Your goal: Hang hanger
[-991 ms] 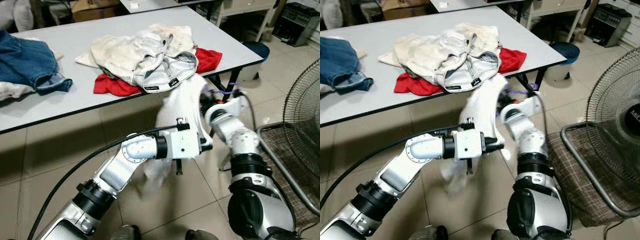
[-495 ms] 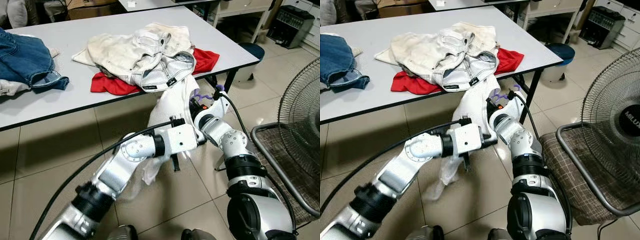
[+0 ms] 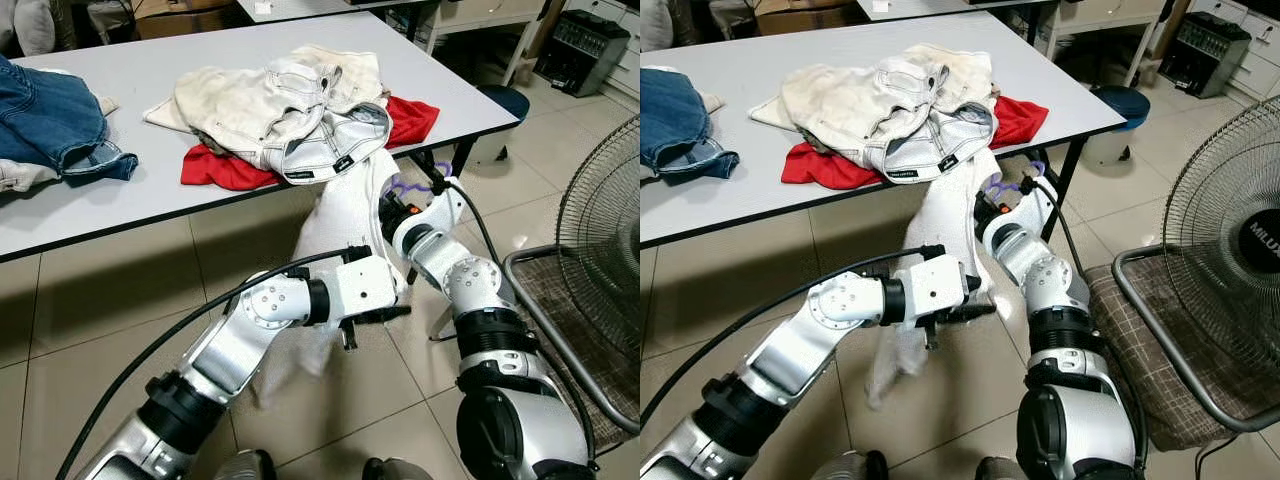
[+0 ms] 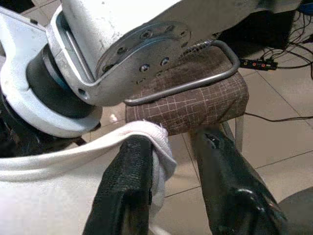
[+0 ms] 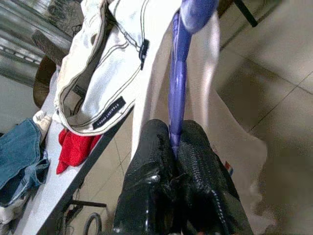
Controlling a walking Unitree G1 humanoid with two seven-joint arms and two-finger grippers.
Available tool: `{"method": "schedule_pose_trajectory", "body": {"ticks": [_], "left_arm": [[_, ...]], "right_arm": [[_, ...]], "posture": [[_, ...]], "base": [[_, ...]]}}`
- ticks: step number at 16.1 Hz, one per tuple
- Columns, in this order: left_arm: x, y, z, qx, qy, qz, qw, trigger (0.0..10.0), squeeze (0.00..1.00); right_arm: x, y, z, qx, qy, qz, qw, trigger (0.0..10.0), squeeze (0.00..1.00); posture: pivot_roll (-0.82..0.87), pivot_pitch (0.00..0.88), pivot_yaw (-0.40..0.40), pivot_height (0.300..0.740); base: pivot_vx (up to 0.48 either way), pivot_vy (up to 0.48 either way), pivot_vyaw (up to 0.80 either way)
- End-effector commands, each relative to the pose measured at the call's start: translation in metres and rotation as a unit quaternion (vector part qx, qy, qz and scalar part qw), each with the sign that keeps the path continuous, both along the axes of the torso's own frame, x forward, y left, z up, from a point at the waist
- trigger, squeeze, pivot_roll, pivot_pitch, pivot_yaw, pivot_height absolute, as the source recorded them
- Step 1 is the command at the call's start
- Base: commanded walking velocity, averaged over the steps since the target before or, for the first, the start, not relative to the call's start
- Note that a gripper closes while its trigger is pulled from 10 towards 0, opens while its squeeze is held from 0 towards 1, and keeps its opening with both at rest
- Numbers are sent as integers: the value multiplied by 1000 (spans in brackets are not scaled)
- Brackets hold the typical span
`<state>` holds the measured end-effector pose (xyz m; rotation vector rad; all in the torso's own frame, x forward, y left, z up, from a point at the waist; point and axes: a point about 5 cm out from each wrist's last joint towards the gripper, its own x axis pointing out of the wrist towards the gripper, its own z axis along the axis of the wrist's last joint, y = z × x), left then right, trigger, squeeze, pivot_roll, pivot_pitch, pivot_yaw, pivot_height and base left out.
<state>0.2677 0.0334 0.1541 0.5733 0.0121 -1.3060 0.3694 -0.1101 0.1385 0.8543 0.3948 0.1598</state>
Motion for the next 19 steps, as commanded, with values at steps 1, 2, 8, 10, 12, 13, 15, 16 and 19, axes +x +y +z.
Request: {"method": "schedule_pose_trajectory", "body": {"ticks": [1,2,8,10,12,13,15,16,19], "left_arm": [[-6,-1,4,-12,10,-16,1000,10000,1000],[-10,1,5,-18,26,-21,999,10000,1000],[-14,33,4,-85,90,36,992,10000,0],[-17,43,2,-96,115,49,987,10000,0],[-23,39,2,-97,127,33,987,10000,0],[-26,28,4,-105,128,14,986,10000,0],[-22,27,6,-113,125,23,985,10000,0],[-16,33,7,-112,118,48,985,10000,0],[2,73,4,-106,88,166,976,10000,0]], "right_arm": [[-1,-8,4,-8,-10,-7,1000,10000,0],[-4,-13,3,-18,-7,-11,1000,10000,0],[-61,-45,-8,-114,-1,42,993,10000,0],[-89,-57,-14,-153,2,65,986,10000,0],[-97,-60,-18,-151,9,57,987,10000,0],[-96,-57,-16,-140,5,45,989,10000,0],[-93,-50,-9,-127,-18,58,990,10000,0],[-92,-50,-8,-140,-27,74,987,10000,0],[-99,-59,-24,-275,-26,162,947,10000,0]], "posture": [[-73,82,-8,740],[-71,81,-9,740],[-75,97,1,740],[-75,98,2,740],[-84,108,13,740],[-88,105,22,740],[-87,100,26,740],[-85,98,26,740],[-77,83,24,740]], "base": [[0,0,0],[0,0,0],[0,0,0],[0,0,0],[0,0,0],[0,0,0],[0,0,0],[0,0,0],[0,0,0]]}}
